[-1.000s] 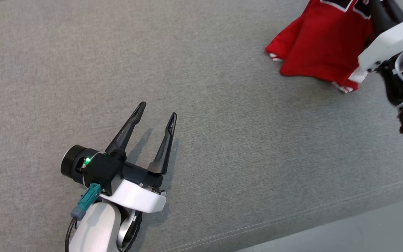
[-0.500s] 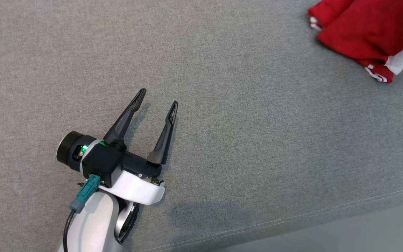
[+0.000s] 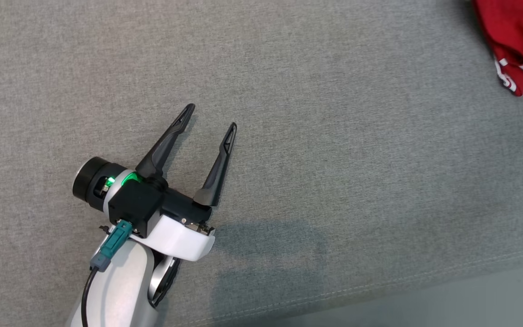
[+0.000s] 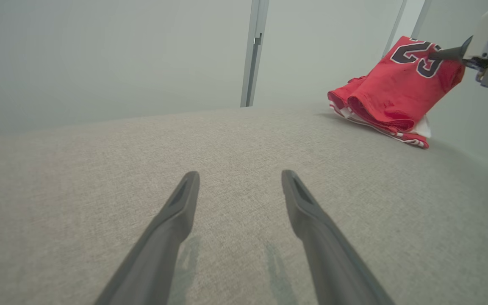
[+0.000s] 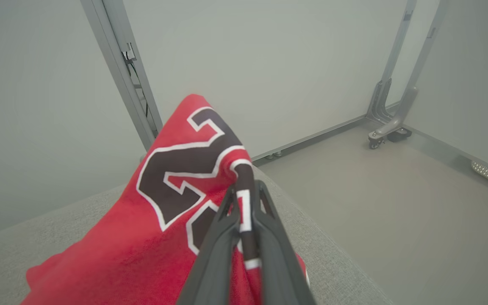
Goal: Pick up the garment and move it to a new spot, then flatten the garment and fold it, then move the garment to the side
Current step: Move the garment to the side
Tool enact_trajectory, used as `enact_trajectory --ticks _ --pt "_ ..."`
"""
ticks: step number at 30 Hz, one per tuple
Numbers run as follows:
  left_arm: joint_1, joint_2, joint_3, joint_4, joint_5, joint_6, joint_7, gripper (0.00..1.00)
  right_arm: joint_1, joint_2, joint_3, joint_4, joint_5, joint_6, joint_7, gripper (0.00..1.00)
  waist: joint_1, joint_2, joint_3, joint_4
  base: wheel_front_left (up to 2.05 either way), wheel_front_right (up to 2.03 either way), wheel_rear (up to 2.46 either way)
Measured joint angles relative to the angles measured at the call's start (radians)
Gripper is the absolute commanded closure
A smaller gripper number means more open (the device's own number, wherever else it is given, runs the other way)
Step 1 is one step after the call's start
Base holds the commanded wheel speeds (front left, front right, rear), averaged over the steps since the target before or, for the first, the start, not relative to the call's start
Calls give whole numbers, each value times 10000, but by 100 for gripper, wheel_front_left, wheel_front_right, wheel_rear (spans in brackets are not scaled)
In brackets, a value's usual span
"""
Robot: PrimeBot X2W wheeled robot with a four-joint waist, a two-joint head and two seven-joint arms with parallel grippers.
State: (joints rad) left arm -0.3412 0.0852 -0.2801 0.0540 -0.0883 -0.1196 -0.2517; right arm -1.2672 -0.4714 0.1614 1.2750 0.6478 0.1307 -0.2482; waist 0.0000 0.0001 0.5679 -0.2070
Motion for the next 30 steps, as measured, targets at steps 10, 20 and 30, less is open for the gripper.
enact_trajectory --ticks 10,20,30 --pt "-223 40 -105 -58 -2 -35 -58 0 10 -336 -1912 297 -1436 0 -2 76 0 0 385 418 0 0 0" --pt "-374 71 -79 -157 -4 -35 -84 0 106 -318 -4289 242 -4077 0 -4 0 0 0 584 590 0 0 0" --pt "-350 29 36 -42 -35 -23 -82 0 873 1574 -6134 -1386 -6792 0 -21 0 0 0 70 504 0 0 0"
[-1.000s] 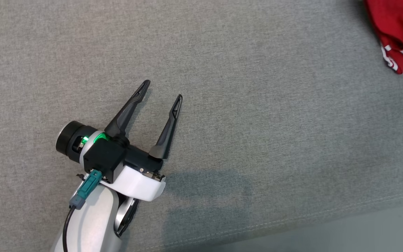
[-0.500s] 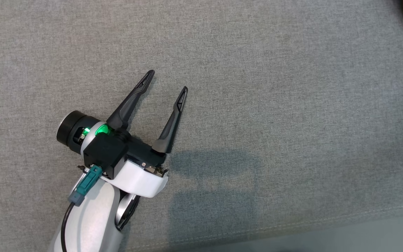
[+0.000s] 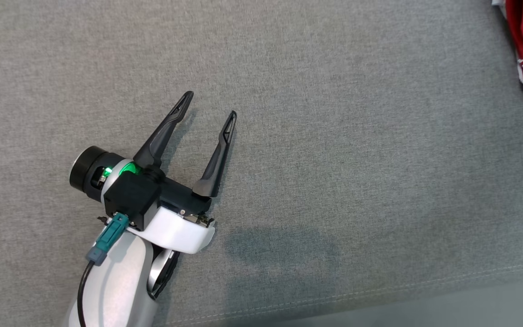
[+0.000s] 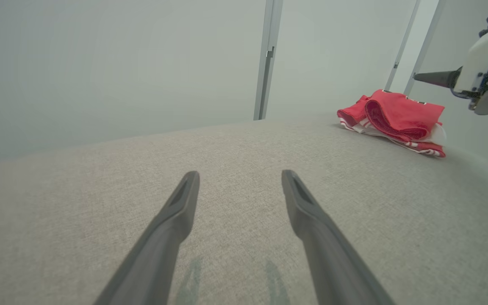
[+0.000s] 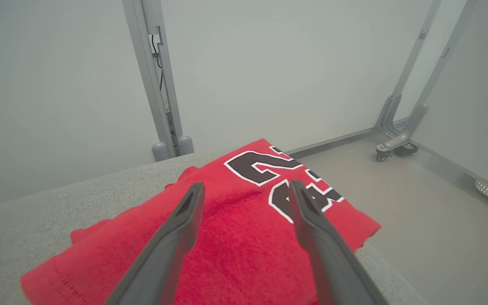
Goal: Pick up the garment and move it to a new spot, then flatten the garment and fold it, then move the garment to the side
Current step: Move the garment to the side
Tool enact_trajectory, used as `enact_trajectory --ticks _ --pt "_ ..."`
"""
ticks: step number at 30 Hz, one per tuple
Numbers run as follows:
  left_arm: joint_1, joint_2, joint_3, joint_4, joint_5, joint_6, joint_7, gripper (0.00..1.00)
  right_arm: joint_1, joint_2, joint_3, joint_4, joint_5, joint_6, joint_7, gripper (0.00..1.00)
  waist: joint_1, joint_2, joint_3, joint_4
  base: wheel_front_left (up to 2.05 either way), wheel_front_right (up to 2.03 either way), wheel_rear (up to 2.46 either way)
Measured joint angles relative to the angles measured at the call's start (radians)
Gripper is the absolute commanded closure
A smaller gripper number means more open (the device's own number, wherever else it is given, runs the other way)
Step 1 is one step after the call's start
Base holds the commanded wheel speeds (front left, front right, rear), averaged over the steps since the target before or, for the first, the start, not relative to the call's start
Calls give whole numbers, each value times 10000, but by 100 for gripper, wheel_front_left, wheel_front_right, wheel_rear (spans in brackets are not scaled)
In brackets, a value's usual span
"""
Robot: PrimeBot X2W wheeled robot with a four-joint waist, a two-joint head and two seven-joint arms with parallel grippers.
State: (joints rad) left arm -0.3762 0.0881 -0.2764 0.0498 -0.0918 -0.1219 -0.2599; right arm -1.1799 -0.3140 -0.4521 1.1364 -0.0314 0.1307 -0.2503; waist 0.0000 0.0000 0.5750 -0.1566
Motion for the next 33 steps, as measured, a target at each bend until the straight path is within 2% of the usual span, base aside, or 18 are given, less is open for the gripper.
enact_trajectory --ticks 2,3,5,12,24,28,33 --pt "24 -59 29 52 -88 44 0 0 293 570 -151 -468 -366 0 0 0 0 0 -276 15 0 0 0" --pt "24 -59 29 52 -88 44 0 0 293 570 -151 -468 -366 0 0 0 0 0 -276 15 0 0 0" --pt "106 -109 123 121 -207 130 0 0 661 988 -140 -1011 -525 0 0 0 0 0 -604 45 0 0 0" --pt "692 -355 610 351 -715 575 2 0 1979 1814 711 -2240 -357 0 -10 0 0 0 -1556 217 0 0 0" --pt "1644 -420 1329 936 -1434 1078 12 0 4622 1845 3338 -4437 1327 0 -12 0 0 0 -3418 866 0 0 0" --pt "2116 -428 1379 1505 -1582 1260 15 0 5568 1816 3691 -4903 1689 0 -12 0 -1 0 -4128 1042 0 0 0" --pt "2547 -428 1423 1569 -1613 1290 15 0 6634 1812 4102 -5358 2038 0 -12 0 0 0 -5031 1185 0 0 0"
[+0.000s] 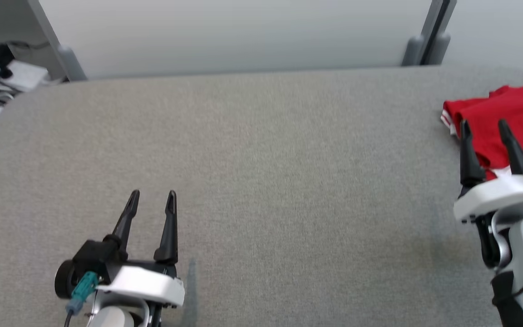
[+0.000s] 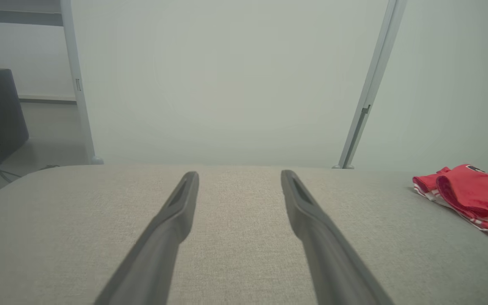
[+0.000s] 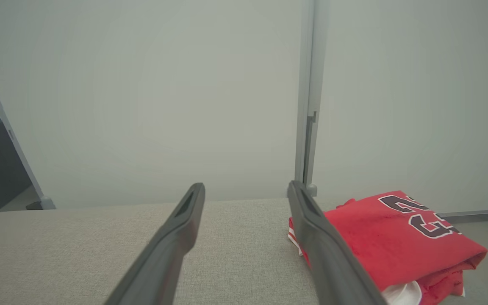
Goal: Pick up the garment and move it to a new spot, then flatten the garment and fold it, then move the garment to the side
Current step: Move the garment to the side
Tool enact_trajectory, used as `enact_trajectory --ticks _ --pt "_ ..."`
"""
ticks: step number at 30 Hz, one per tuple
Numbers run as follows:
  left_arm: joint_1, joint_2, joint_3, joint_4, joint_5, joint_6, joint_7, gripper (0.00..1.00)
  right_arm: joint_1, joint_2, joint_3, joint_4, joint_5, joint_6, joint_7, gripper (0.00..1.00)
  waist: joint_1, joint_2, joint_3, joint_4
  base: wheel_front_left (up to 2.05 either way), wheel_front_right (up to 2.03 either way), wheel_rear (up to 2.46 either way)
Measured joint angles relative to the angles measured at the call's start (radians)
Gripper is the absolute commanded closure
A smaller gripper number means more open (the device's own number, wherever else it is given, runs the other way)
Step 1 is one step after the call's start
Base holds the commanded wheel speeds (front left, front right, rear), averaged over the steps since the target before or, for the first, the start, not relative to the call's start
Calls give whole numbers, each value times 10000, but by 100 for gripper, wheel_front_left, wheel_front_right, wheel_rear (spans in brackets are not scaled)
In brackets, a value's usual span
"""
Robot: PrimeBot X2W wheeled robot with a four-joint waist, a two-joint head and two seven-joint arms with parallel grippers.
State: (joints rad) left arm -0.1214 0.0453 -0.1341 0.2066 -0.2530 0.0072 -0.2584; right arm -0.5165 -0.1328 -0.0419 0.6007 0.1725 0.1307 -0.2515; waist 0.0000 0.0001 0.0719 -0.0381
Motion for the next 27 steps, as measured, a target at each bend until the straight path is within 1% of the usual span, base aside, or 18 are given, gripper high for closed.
enact_trajectory --ticks 5,9,15,20,27 --pt "561 4 40 -25 2 0 0 0 1028 6 295 -742 138 0 2 0 0 0 -747 87 0 0 0" --pt "786 4 54 -90 2 0 0 0 1861 27 566 -1473 232 0 2 0 0 0 -1076 152 0 0 0" --pt "1220 8 12 -326 2 2 0 0 3157 77 800 -2522 314 0 2 0 0 0 -1360 257 0 0 0" --pt "1600 15 -48 -439 67 -17 0 0 4258 184 790 -3304 385 0 2 0 0 0 -1541 363 0 0 0" --pt "1947 25 -132 -667 405 -75 0 0 5098 414 773 -3977 382 0 2 0 0 0 -1621 389 0 0 0"
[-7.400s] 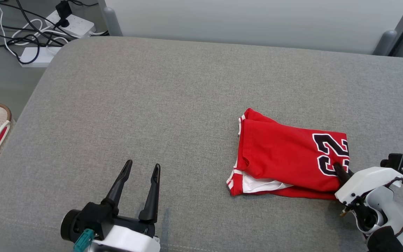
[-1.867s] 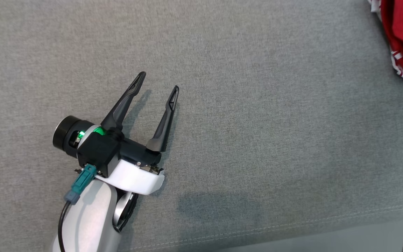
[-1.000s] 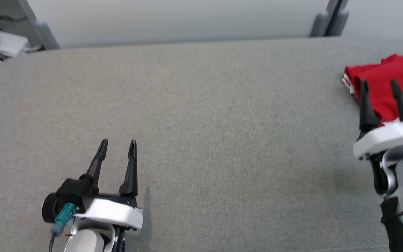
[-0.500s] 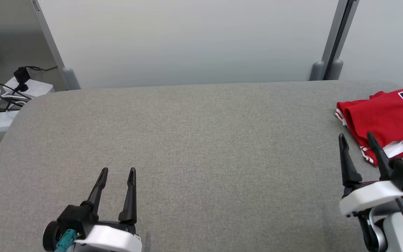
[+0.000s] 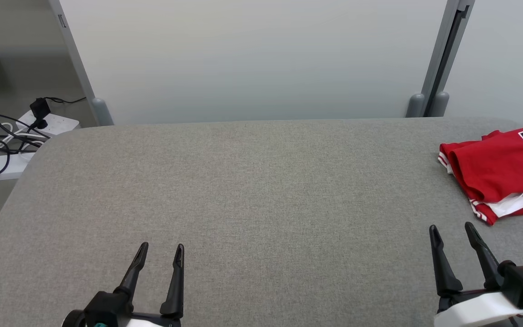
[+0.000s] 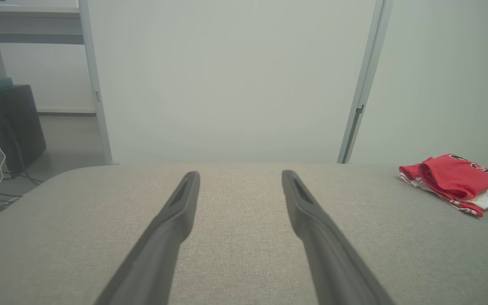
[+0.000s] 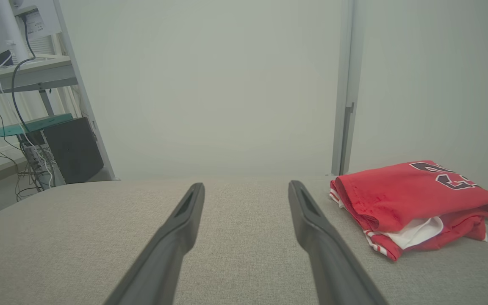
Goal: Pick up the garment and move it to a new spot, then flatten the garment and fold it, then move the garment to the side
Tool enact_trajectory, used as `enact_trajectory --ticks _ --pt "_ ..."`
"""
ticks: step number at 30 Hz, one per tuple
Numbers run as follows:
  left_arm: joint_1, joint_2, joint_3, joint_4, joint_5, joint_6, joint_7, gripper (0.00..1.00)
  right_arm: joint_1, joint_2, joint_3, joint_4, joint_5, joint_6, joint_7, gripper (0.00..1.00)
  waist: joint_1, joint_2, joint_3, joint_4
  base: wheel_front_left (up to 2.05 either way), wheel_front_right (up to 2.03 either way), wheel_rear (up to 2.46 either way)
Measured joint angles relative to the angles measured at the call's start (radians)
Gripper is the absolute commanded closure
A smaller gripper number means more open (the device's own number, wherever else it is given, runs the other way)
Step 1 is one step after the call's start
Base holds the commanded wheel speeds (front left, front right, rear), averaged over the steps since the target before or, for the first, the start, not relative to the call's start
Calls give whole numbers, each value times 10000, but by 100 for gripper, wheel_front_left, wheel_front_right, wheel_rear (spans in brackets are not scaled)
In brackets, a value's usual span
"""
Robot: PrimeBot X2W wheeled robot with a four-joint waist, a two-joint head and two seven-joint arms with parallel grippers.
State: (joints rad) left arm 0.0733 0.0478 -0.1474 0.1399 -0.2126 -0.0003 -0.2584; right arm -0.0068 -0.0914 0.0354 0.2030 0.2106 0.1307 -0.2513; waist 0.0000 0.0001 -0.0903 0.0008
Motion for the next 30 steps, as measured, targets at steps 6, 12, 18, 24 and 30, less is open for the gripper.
enact_trajectory --ticks 6,12,18,24,30 --pt "126 4 -71 -35 -4 61 0 0 175 182 69 -8 0 -2 0 0 0 0 9 -50 0 0 0" --pt "234 4 -96 -6 -8 104 0 0 175 219 82 -8 0 -2 0 0 0 0 -11 -63 0 0 0" --pt "238 0 -8 67 -6 102 4 100 178 242 63 52 0 0 4 100 0 0 -7 -93 0 0 0" --pt "683 -29 -46 817 -69 102 46 100 753 364 75 738 31 0 61 100 0 0 -2 -92 0 0 0" --pt "696 -29 13 890 -665 86 219 100 775 385 42 750 662 0 244 100 6 0 23 -89 0 0 0"
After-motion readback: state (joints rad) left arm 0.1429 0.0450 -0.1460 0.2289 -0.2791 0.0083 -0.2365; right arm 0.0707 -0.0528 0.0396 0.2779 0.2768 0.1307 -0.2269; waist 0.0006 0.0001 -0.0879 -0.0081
